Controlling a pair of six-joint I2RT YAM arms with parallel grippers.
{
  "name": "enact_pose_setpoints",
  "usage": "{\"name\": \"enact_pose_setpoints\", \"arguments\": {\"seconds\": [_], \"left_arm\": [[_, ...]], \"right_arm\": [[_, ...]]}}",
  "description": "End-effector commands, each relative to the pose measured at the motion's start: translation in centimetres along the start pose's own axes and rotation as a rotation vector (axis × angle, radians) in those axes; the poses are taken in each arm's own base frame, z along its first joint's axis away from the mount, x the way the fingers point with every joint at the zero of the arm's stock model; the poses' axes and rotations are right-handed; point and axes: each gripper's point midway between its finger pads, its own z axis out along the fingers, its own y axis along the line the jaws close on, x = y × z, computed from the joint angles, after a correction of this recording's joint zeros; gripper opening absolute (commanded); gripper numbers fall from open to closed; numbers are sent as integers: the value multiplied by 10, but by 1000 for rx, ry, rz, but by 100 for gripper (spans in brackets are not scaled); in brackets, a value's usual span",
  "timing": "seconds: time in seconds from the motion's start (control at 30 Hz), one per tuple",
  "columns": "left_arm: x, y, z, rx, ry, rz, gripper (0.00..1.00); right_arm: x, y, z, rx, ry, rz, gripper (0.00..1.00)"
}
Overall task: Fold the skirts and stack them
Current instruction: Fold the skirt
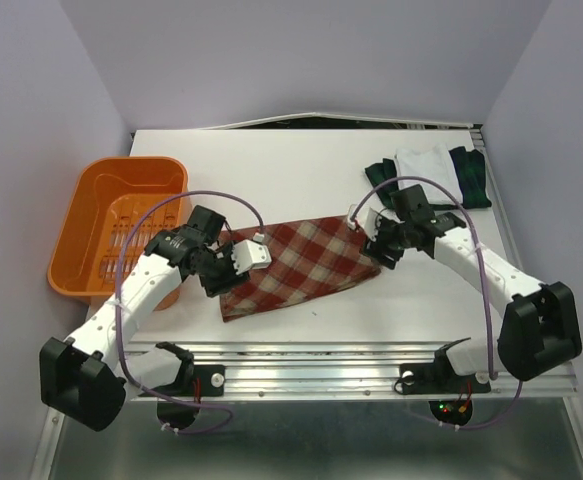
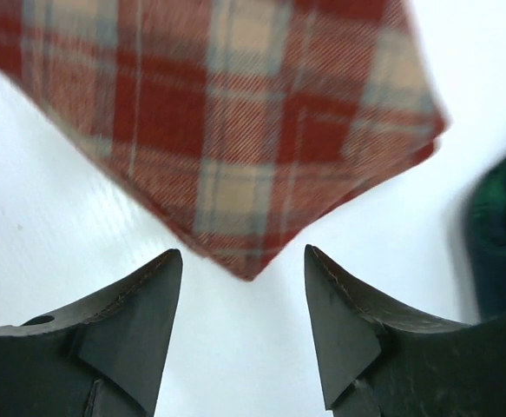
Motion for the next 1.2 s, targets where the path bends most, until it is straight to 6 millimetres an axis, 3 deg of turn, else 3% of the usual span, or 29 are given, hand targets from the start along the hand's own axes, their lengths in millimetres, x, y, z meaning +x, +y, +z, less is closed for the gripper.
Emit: {"name": "enact_pose_setpoints", "arguments": {"seconds": [0.0, 0.1, 0.2, 0.3, 0.4, 0.47, 0.53, 0.57, 0.67, 0.77, 0.87, 1.0, 1.17], "left_arm": [[-19, 10, -7, -30, -54, -32, 51], [-21, 24, 13, -43, -33, -107, 42], [-11, 33, 40, -27, 52, -184, 34], [-16, 40, 46, -42, 42, -227, 32], [-31, 33, 33, -4, -21, -170, 47], [-31, 25, 22, -12, -39, -109, 54], [-27, 25, 18, -57, -22, -26, 57], [-19, 23, 23, -62, 3, -13, 58], [-7, 28, 33, -90, 69, 7, 57], [-16, 30, 46, -75, 63, 8, 56], [-30, 32, 61, -64, 64, 10, 54], [-33, 35, 79, -68, 96, -20, 54], [-27, 36, 101, -57, 146, -90, 51]], "right_arm": [[-61, -25, -28, 51, -160, 43, 62], [-69, -37, -16, 30, -157, 54, 57], [-45, -43, 26, -27, -42, 92, 52], [-34, -53, 42, -2, 29, 161, 49], [-30, -48, 34, -14, 19, 250, 52], [-35, -44, 15, 19, -14, 352, 61], [-29, -36, 5, 36, -18, 439, 62], [-35, -33, -10, 55, -55, 509, 63], [-35, -18, -27, 44, -61, 628, 65], [-29, 6, -25, -54, -15, 698, 63], [-15, 26, -7, -155, 55, 737, 60], [1, 37, 22, -217, 121, 813, 57], [21, 13, 66, -136, 168, 841, 52]]}}
